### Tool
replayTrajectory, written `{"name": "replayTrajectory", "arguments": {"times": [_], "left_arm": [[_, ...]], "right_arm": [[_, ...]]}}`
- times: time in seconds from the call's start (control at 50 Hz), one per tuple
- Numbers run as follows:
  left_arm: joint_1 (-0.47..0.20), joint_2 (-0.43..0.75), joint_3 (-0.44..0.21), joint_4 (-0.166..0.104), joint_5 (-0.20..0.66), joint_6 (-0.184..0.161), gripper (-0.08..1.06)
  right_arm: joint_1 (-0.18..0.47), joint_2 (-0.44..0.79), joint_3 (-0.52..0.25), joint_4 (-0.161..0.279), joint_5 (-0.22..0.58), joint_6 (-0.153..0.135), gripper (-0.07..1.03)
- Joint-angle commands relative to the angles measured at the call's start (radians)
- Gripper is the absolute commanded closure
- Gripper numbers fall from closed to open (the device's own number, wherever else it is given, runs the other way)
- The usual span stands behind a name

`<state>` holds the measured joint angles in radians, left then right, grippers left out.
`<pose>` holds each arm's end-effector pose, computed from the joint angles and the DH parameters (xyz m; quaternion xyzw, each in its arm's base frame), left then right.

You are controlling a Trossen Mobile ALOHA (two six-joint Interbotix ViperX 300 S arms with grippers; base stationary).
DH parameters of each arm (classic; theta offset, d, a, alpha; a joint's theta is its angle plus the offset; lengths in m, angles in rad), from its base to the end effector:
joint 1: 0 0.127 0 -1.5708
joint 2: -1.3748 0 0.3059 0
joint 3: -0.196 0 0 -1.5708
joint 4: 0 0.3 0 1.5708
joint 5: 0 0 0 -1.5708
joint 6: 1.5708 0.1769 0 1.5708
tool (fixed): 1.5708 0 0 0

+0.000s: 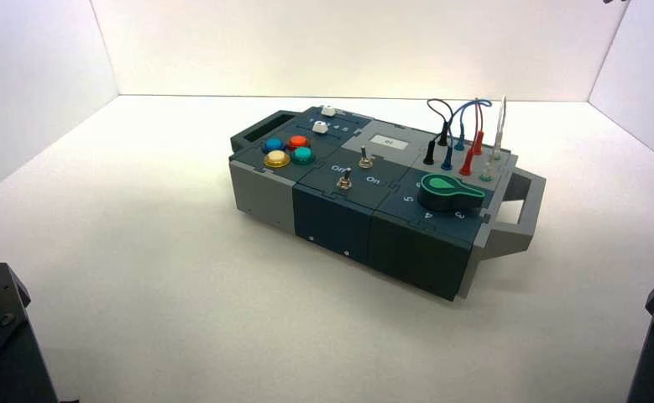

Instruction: Push the green button with the left gripper.

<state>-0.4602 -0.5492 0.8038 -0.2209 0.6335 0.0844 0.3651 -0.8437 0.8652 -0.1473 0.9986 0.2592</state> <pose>0.2557 -0.1524 0.2037 0.0287 0.4305 -0.2433 0.8687 0.2021 0.0539 0.2154 -0.0396 0.4791 0.0626 0.8746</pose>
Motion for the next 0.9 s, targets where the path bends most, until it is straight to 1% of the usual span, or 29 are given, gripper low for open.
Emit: {"name": "replayTrajectory", "arguments": {"times": [0.02, 0.26, 0.44, 0.56, 0.68, 0.78, 0.9], "left_arm": [[-0.003, -0.011, -0.014, -0.002, -0.008, -0.002, 0.76], [-0.003, -0.011, -0.014, -0.002, -0.008, -0.002, 0.76], [-0.026, 0.040, -0.026, -0.003, -0.006, 0.002, 0.76], [-0.055, 0.092, -0.038, -0.002, -0.008, 0.006, 0.83], [-0.081, 0.135, -0.054, -0.002, -0.011, 0.012, 0.84], [-0.098, 0.170, -0.072, -0.002, -0.015, 0.012, 0.91], [-0.112, 0.210, -0.087, -0.002, -0.014, 0.015, 0.95]], "right_arm": [[-0.005, 0.003, -0.018, 0.002, -0.005, -0.002, 0.77], [-0.005, 0.003, -0.015, -0.002, -0.005, -0.002, 0.77], [-0.005, 0.003, -0.018, 0.002, -0.005, -0.002, 0.77], [-0.006, 0.003, -0.023, 0.002, -0.005, -0.002, 0.77], [-0.005, 0.002, -0.025, 0.003, -0.005, -0.002, 0.77], [-0.005, 0.002, -0.025, 0.005, -0.005, -0.002, 0.77], [-0.005, 0.003, -0.026, 0.005, -0.005, 0.002, 0.77]]}}
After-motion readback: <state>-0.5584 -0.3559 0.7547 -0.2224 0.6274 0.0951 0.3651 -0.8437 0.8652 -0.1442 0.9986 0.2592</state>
